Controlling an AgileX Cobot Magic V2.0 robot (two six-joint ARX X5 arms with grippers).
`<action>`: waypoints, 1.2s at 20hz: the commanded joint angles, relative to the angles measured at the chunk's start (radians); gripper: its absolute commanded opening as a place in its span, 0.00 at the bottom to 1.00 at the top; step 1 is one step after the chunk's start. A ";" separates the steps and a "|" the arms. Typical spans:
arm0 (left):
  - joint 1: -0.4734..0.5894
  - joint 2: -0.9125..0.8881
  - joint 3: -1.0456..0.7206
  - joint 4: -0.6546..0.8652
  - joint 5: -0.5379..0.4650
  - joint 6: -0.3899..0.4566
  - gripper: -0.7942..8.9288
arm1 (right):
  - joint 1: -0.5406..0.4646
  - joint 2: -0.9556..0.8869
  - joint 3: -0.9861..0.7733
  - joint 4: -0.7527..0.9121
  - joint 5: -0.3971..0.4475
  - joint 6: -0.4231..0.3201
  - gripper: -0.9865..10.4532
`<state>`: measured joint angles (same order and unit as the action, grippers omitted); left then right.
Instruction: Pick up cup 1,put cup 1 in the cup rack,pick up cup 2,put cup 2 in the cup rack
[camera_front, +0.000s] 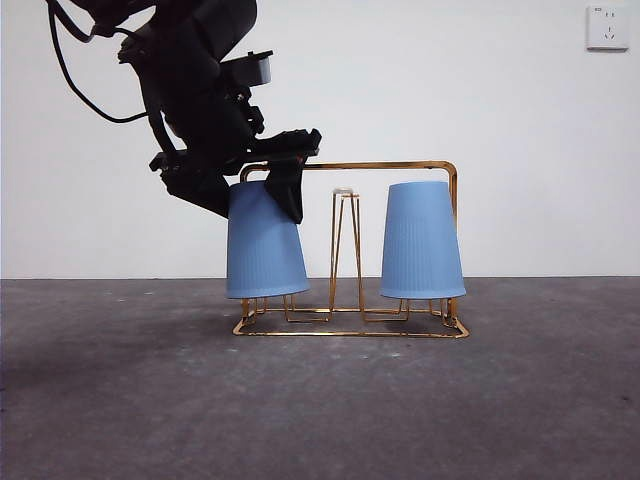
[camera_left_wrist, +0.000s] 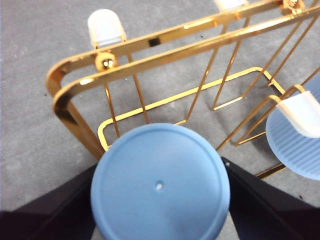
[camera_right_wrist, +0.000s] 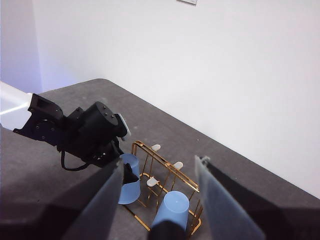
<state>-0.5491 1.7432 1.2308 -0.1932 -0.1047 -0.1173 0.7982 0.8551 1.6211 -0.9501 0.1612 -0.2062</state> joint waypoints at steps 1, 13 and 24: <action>-0.001 0.029 -0.031 -0.076 0.016 -0.018 0.64 | -0.001 -0.001 -0.005 0.003 0.005 0.004 0.31; -0.001 -0.049 -0.031 -0.140 0.036 -0.033 0.64 | -0.001 0.000 -0.005 0.000 0.004 0.004 0.31; -0.004 -0.211 -0.031 -0.363 0.145 -0.033 0.64 | -0.001 0.002 -0.005 -0.032 0.004 0.025 0.31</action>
<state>-0.5491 1.5452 1.2026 -0.5446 0.0288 -0.1432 0.7982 0.8551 1.6211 -0.9821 0.1612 -0.2012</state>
